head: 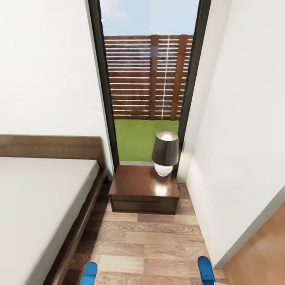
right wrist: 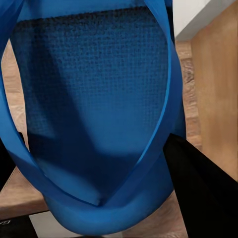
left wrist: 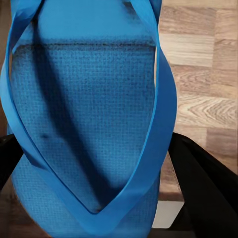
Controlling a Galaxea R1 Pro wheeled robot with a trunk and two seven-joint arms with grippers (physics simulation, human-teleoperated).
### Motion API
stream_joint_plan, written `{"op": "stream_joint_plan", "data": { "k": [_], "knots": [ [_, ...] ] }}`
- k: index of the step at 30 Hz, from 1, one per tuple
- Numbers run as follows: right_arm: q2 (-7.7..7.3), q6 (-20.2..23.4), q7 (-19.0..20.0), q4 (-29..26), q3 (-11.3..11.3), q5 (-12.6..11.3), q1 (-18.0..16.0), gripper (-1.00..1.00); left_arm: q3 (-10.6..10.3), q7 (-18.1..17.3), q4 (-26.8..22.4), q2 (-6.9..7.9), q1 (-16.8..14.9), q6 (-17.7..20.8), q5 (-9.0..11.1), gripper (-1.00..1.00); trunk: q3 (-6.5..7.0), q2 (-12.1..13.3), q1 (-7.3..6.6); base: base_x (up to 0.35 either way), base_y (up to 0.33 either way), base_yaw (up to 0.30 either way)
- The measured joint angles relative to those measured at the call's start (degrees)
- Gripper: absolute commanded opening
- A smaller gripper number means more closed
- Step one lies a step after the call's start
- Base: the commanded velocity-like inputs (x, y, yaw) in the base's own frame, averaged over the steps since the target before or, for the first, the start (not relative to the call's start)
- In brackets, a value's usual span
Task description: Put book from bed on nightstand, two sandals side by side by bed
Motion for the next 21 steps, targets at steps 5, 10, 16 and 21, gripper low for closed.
{"op": "stream_joint_plan", "data": {
  "k": [5, 10, 16, 21],
  "knots": [
    [0.00, -0.01, 0.00, 0.01, -0.01, 0.00, -0.01, -1.00, 0.00, 0.00, 0.00, 0.00, 0.00, 0.00, 0.00, -1.00, 0.04, 0.00, 0.00, 0.320, -0.105, 0.042],
    [0.00, 0.01, -0.01, 0.06, 0.00, 0.00, 0.00, -1.00, -0.02, 0.00, -0.01, 0.01, 0.01, 0.01, 0.01, -1.00, 0.11, 0.00, 0.01, 0.279, -0.179, 0.197],
    [0.00, 0.02, -0.02, 0.07, 0.02, 0.00, 0.00, -1.00, -0.03, 0.00, -0.02, -0.05, 0.01, -0.19, -0.01, -1.00, 0.23, 0.00, 0.01, 0.232, -0.232, 0.251],
    [0.00, 0.03, -0.02, 0.00, 0.01, 0.00, 0.00, -1.00, -0.03, -0.04, 0.00, -0.08, 0.00, -0.40, -0.01, -1.00, 0.27, 0.00, 0.01, 0.203, -0.250, 0.086]
  ]
}}
